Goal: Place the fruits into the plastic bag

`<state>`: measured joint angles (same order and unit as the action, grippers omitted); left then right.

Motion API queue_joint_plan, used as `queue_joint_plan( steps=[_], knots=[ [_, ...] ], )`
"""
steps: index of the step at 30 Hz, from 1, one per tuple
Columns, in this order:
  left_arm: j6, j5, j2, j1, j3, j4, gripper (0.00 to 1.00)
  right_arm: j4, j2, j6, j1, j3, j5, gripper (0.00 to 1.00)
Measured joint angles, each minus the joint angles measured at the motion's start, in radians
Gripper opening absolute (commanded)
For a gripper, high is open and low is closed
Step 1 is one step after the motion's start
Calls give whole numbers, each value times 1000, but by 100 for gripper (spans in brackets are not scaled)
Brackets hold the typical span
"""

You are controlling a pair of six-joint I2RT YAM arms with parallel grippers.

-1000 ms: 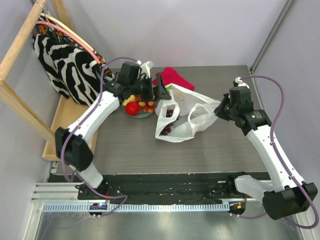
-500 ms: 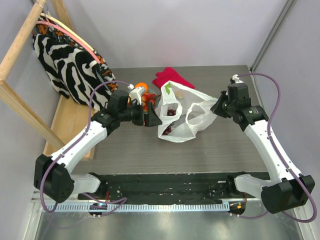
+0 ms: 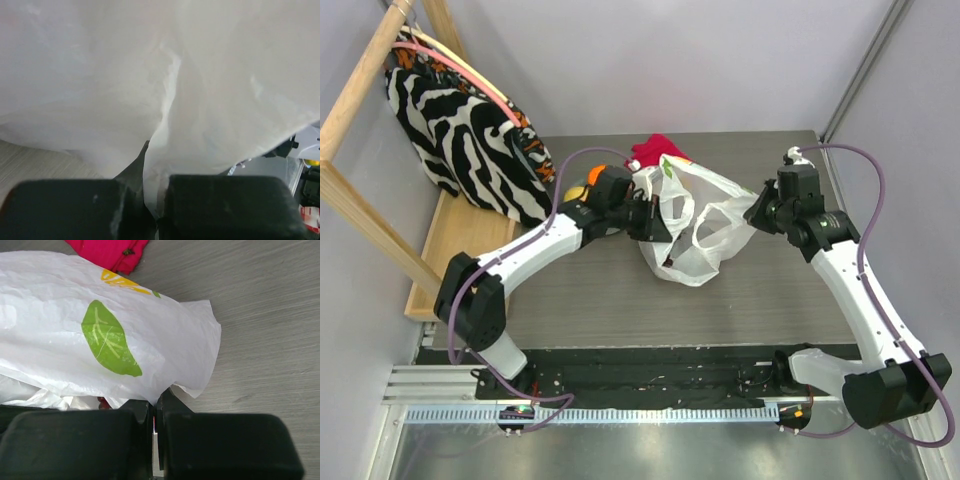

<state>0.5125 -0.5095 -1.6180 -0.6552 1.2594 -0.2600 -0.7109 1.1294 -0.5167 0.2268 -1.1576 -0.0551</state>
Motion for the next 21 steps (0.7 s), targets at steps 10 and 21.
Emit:
queue_joint_plan(
  steps=[10,21],
  knots=[
    [117,65,23,42,395,-119,0,-47,-56,101,0,-247,-154,1],
    [185,-10,-131,95,351,-120,0,-81,-71,144,0,-56,-209,1]
  ],
)
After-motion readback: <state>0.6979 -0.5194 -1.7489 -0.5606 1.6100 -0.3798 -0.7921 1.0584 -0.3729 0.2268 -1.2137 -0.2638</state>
